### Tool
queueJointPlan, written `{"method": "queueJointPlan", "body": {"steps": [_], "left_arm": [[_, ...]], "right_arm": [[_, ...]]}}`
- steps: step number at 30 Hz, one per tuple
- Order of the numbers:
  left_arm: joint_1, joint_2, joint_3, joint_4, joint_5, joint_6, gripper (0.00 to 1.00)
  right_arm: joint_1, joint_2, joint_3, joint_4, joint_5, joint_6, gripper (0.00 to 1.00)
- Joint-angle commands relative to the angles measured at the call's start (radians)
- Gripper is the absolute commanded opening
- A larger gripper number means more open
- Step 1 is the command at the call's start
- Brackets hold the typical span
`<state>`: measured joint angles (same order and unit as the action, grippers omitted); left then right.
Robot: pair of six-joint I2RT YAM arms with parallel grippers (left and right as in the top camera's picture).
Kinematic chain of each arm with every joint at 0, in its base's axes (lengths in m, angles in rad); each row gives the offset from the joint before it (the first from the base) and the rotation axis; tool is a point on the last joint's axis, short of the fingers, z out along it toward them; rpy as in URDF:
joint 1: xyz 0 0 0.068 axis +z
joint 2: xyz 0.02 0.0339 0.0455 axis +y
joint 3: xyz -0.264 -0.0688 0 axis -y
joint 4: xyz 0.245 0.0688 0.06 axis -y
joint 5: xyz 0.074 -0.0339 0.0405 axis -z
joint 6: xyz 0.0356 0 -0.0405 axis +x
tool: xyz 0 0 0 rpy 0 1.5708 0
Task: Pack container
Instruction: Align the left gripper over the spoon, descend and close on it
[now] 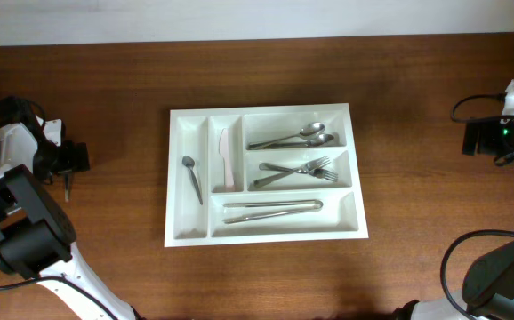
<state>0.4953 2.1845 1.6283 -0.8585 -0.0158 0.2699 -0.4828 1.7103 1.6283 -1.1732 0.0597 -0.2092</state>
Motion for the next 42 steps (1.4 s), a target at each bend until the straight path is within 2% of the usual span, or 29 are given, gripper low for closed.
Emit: {"method": "queueJointPlan", "body": {"steps": [1, 42], "left_arm": [[0.003, 0.019, -0.006, 0.003, 0.039, 0.016, 0.97], [0.003, 0.075, -0.008, -0.013, 0.036, 0.016, 0.96]], "right_arm": [[-0.002, 0.002, -0.007, 0.001, -0.006, 0.008, 0.99], [-0.002, 0.002, -0.007, 0.001, -0.006, 0.008, 0.99]]}}
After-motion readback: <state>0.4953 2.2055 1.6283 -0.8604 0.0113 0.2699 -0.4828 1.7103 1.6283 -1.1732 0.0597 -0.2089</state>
